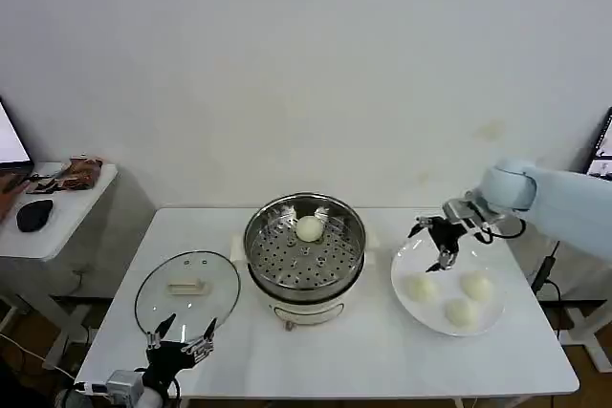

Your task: Take steamed baozi put them in steamer then cover it.

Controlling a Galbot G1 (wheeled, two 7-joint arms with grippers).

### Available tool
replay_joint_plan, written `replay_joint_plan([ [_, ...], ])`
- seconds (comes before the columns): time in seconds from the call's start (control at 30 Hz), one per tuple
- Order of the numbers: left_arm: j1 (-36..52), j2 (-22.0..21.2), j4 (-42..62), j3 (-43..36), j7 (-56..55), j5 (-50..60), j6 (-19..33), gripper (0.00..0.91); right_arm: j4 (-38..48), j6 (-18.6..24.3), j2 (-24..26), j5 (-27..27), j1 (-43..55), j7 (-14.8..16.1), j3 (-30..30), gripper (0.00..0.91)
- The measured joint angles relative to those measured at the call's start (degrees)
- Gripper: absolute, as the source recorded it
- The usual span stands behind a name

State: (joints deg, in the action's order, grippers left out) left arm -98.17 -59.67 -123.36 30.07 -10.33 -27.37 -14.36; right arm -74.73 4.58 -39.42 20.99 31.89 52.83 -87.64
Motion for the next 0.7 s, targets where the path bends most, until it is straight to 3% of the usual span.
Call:
replay_joint_plan([
  [0.7,-0.6,0.2,-0.8,0.3,0.0,0.0,-0.3,0.907,7.4,0.8,-3.5,-5.4,-10.2,1.5,4.3,0.907],
])
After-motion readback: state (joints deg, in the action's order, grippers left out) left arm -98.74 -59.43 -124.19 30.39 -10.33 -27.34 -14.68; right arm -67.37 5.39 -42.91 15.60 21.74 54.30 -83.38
